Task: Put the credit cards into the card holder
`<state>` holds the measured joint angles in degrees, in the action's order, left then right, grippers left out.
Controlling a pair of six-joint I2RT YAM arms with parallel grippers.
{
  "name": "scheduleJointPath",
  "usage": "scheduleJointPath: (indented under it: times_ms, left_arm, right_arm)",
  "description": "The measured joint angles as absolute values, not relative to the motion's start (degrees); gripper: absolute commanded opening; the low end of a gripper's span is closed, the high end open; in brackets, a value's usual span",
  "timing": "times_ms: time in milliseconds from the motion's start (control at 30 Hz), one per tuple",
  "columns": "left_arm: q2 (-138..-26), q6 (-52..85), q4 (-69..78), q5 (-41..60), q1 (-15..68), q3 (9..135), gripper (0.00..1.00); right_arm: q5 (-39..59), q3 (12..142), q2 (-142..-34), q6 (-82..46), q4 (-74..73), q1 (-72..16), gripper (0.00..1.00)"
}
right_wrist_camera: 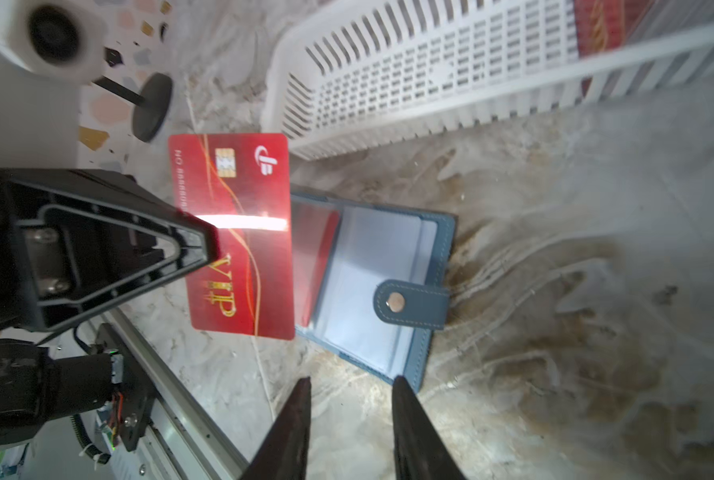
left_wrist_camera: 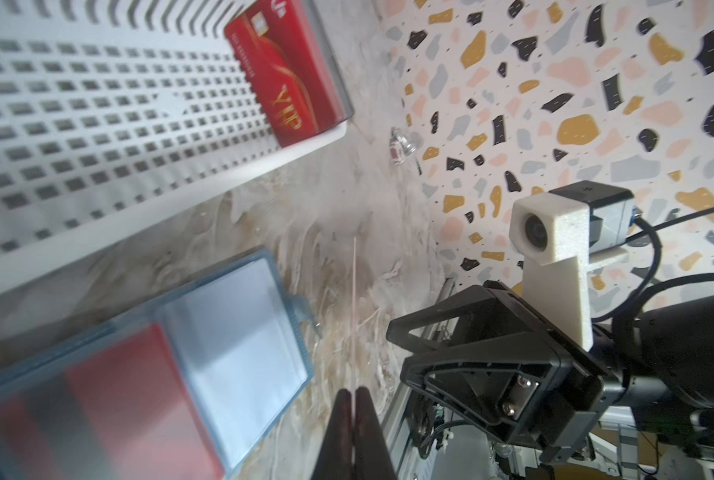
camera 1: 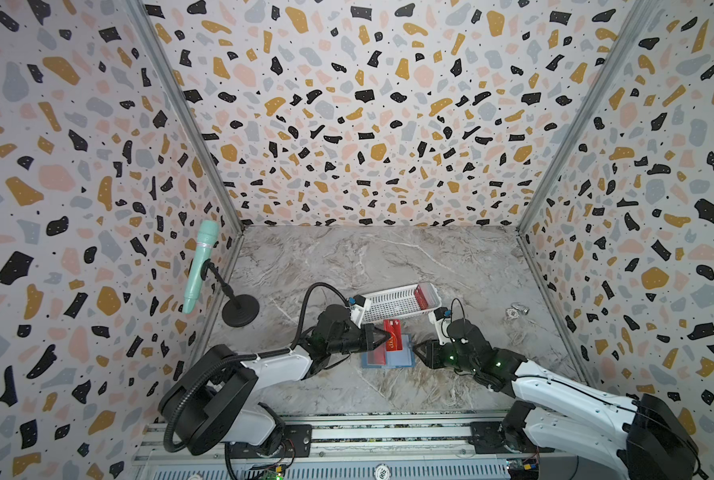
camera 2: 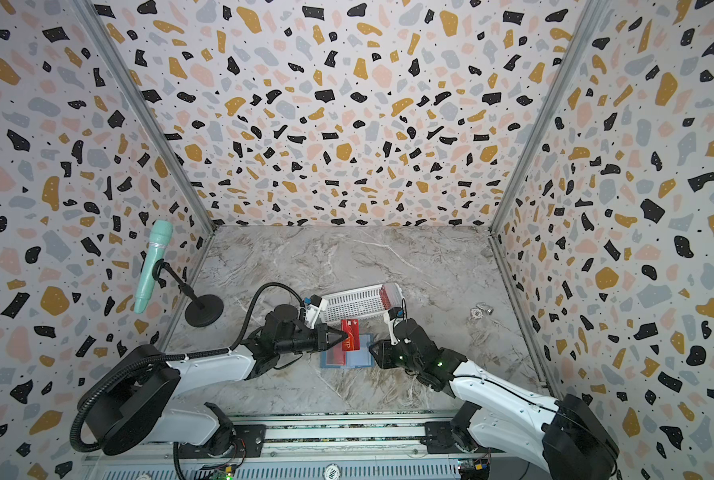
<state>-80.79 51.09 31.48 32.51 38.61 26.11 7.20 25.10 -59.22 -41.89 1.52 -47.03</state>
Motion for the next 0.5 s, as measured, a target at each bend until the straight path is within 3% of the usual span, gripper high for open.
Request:
scheduleJointPath:
  times_ms: [267,500]
  left_arm:
    - [-83.4,46.6,23.9,32.0,37.9,26.0,0.0]
    - [-84.4,44.7,20.7,31.8,36.9,26.3,0.0]
  right_arm:
    - [5.2,25.1,-68.9,-42.1,-0.2,-49.4,0.2]
    - [4.2,25.1,-72.8,-42.3,-2.3,-49.6,0.17]
